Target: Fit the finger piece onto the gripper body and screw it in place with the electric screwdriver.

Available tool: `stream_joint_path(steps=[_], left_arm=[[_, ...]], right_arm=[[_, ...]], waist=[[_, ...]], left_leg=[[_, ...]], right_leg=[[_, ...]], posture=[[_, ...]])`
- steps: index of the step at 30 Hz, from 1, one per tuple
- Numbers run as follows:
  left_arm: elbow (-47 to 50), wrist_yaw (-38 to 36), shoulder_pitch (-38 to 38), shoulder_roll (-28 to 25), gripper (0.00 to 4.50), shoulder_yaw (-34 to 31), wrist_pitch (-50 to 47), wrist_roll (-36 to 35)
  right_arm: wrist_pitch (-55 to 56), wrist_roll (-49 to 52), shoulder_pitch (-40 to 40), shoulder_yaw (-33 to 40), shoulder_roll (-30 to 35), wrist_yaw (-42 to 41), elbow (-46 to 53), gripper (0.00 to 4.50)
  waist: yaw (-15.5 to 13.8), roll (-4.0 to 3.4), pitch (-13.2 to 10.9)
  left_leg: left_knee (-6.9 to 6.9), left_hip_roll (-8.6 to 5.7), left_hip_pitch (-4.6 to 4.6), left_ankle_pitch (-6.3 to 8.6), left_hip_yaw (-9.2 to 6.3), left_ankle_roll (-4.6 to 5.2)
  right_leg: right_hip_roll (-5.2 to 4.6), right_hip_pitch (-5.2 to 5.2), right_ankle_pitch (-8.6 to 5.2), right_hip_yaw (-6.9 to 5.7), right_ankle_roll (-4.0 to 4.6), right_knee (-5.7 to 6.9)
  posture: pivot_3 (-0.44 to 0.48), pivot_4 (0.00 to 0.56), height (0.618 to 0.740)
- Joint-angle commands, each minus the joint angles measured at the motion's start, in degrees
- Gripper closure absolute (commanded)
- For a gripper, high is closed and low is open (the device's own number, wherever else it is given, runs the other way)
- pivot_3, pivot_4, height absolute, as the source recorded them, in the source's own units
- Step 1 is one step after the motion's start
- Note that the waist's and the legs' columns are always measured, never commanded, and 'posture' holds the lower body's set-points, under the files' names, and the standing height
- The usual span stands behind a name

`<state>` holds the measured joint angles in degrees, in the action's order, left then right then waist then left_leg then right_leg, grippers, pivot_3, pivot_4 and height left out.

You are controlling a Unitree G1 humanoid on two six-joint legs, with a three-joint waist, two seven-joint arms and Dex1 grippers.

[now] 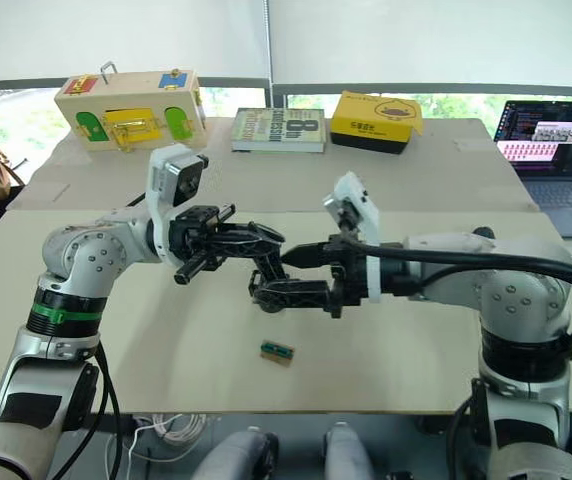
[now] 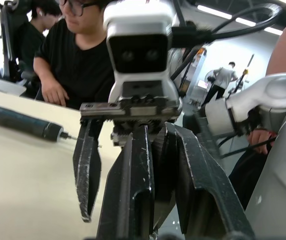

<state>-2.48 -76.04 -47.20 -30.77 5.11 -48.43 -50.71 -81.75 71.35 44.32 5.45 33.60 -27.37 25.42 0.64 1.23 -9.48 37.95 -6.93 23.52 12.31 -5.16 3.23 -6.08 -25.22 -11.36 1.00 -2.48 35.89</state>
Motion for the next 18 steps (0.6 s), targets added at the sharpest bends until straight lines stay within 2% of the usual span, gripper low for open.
stream_joint_path(steps=[1,15,18], left_arm=[[1.22,-2.08,0.36,-1.06,4.41,0.23,1.26,1.90],[0.56,-3.63,0.16,0.04,4.41,0.02,2.39,4.90],[0.89,-3.40,0.18,0.52,4.41,-0.14,2.81,5.36]], right_arm=[[-2.29,4.88,2.45,0.16,-0.26,3.42,-0.79,0.00],[-2.83,9.31,3.74,-2.70,-0.54,10.97,-2.59,0.00],[-2.26,10.26,4.06,-2.98,-0.79,12.07,-2.95,0.79]], waist=[[0.00,0.00,0.00],[0.10,0.00,0.00],[0.07,0.00,0.00]], left_leg=[[0.00,-0.02,0.00,0.00,0.00,0.00],[0.00,-0.03,-0.01,-0.01,0.00,0.04],[0.00,-0.03,-0.02,-0.02,0.00,0.04]], right_leg=[[-0.02,0.00,0.01,0.00,-0.01,0.00],[0.01,0.00,0.01,-0.02,-0.02,0.03],[0.01,0.01,0.01,-0.02,-0.02,0.03]], posture=[[0.000,0.150,0.740],[0.000,0.150,0.740],[0.000,0.150,0.740]])
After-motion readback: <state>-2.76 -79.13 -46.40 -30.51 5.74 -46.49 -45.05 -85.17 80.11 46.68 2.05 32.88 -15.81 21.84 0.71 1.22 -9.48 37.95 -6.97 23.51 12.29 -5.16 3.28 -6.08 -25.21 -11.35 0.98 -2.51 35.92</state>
